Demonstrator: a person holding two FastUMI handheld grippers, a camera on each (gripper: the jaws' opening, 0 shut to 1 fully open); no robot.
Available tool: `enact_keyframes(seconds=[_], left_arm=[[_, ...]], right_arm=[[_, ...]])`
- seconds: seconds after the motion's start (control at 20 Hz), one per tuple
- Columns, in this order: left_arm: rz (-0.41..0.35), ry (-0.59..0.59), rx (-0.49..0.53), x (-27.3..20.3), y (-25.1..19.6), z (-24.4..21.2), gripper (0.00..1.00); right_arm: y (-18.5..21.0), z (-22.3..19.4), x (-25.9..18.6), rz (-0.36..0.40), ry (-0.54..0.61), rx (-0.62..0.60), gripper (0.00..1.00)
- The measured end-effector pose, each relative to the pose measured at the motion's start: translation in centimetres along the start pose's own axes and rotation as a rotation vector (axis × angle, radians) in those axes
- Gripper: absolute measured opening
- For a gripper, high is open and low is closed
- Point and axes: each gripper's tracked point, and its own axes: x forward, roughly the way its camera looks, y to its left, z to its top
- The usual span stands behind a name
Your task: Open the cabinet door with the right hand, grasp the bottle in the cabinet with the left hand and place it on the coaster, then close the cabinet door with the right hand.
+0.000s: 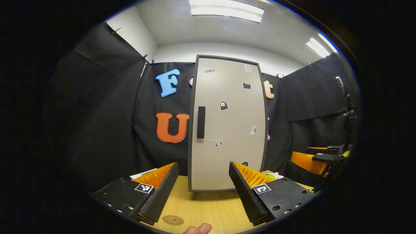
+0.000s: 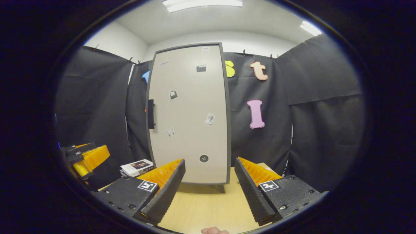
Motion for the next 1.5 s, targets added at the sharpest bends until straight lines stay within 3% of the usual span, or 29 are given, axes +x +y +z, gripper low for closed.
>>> enact_keyframes(seconds=[0.4, 0.6, 1.0, 1.5], left_arm=[[-0.01, 0.013, 0.004, -0.7, 0.1, -0.9, 0.95], [-0.027, 0.024, -0.003, -1.3, -0.1, -1.2, 0.95], [-0.038, 0.037, -0.003, -1.4, 0.4, -2.0, 0.95], [-0.023, 0.045, -0.008, -1.7, 1.9, -2.4, 0.95]], right_arm=[[7.8, 3.8, 6.7, 0.166, -0.054, -0.028, 0.99], [11.6, 4.6, 10.5, 0.214, -0.052, -0.029, 0.99], [17.0, 6.4, 18.2, 0.249, -0.037, -0.047, 0.99], [22.5, 7.0, 24.1, 0.262, -0.009, -0.061, 0.99]])
